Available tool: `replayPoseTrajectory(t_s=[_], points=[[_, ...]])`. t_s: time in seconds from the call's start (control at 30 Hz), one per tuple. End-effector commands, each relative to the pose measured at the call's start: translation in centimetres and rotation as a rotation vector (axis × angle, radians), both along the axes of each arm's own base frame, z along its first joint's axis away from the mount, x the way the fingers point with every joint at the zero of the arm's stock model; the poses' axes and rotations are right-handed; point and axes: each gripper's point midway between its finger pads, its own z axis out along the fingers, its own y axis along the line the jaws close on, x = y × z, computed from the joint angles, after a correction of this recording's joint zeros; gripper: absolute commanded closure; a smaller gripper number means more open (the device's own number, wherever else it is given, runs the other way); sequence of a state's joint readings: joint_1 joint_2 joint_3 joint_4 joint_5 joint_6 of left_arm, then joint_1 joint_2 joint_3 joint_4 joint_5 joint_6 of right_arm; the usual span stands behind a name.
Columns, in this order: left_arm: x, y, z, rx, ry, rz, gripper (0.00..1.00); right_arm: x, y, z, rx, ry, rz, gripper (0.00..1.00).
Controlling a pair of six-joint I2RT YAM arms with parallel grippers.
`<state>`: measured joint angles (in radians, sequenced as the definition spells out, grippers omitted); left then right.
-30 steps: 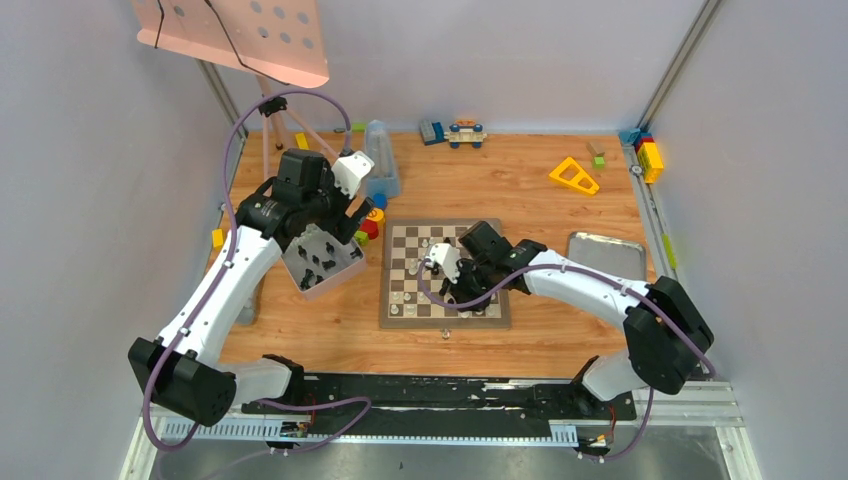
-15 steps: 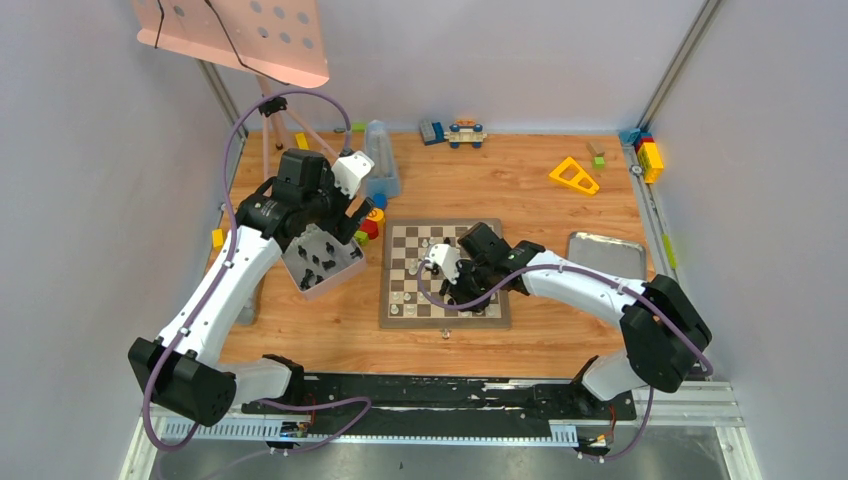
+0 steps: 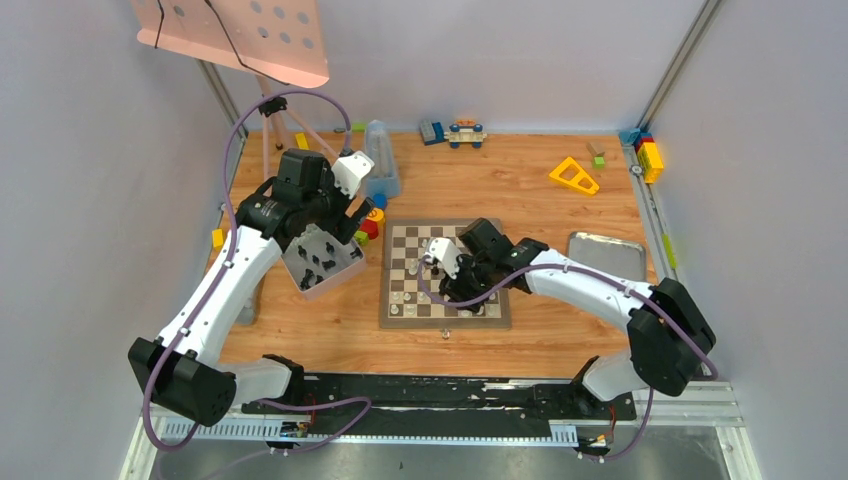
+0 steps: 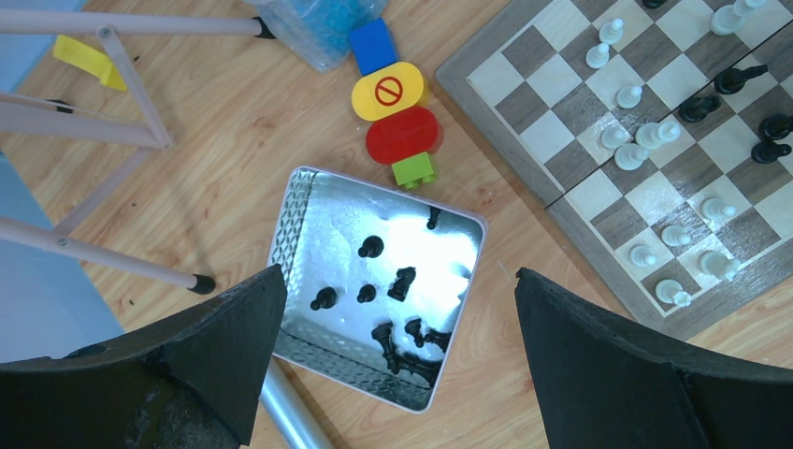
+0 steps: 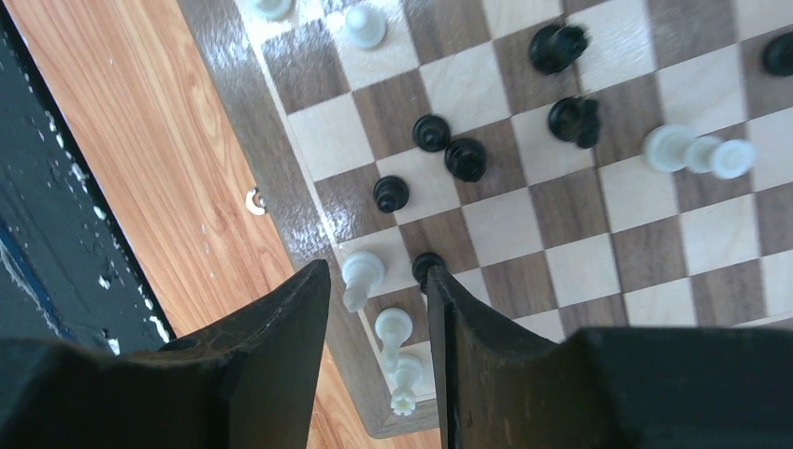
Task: Set up the chess pieces on the board
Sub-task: Place the chess piece on the chessboard, then pick up the chess piece from the chessboard.
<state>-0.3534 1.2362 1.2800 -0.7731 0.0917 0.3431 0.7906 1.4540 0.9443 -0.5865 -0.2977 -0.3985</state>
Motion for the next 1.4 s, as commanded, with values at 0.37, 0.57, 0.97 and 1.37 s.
replayPoseTrajectory(t_s=[0.37, 0.57, 0.97, 1.37], points=[[-0.1, 0.2, 1.8, -0.025, -0.055, 0.009, 0.00, 5.9, 3.5, 2.5, 0.062, -0.081, -0.126, 0.57], [0.0, 0.1, 1.7, -0.023, -0.056, 0.006, 0.00, 6.5, 3.7, 1.7, 0.043, -0.079, -0.129, 0.59], [0.0, 0.2, 1.4, -0.014, -0.054, 0.003, 0.00, 7.3, 3.9, 0.6, 0.018, -0.090, -0.126, 0.65], [0.0, 0.2, 1.2, -0.009, -0.053, 0.002, 0.00, 7.6, 4.0, 0.0, 0.007, -0.086, -0.123, 0.71]])
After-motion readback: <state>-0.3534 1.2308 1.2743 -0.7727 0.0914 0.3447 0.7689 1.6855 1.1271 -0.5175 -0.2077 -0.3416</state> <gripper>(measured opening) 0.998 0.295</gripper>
